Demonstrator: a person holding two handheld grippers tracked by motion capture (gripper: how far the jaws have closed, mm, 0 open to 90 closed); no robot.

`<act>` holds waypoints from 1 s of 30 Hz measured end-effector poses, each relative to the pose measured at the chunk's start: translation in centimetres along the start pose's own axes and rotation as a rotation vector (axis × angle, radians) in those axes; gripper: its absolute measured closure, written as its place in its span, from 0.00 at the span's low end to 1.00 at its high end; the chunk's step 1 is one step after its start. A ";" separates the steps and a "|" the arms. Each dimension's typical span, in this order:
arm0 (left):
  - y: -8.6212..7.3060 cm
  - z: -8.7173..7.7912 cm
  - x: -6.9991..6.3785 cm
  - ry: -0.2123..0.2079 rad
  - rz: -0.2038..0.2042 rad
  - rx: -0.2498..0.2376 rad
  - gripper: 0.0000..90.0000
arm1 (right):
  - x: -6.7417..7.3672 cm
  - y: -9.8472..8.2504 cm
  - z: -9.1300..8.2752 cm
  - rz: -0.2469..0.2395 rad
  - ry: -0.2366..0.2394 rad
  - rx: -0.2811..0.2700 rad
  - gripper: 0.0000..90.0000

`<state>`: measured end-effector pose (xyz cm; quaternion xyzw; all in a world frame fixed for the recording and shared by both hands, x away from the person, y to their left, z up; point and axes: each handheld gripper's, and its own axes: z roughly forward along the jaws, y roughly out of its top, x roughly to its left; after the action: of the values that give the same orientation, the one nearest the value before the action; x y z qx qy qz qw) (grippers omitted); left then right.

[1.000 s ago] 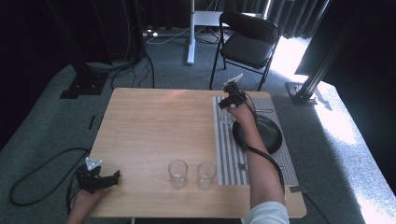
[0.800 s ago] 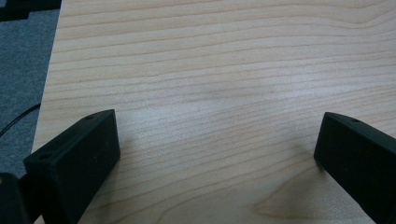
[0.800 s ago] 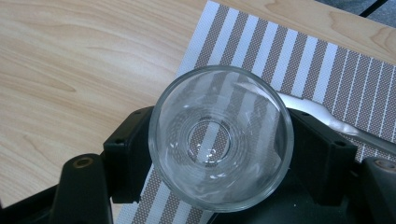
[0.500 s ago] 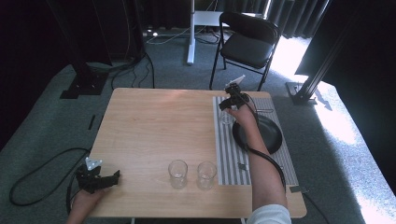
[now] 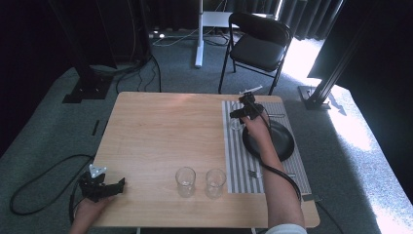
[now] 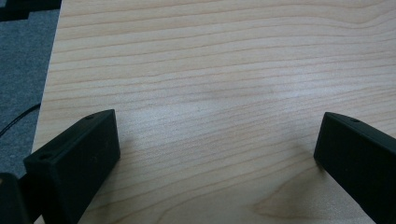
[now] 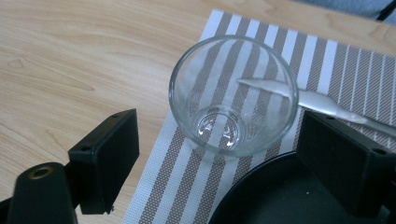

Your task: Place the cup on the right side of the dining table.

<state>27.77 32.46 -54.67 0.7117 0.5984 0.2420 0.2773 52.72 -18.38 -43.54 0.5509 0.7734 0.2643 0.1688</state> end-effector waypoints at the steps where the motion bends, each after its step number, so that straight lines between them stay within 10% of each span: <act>1: 0.0 0.0 0.0 0.000 0.000 0.000 0.01 | 0.0 -0.2 -0.1 -0.003 0.010 -0.005 0.14; 30: 0.0 0.0 0.0 0.000 0.001 0.000 0.01 | -0.1 -5.2 -2.4 0.006 0.049 -0.075 0.14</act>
<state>27.77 32.46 -54.67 0.7119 0.5982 0.2421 0.2770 47.47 -20.37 -44.72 0.5399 0.7651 0.3073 0.1695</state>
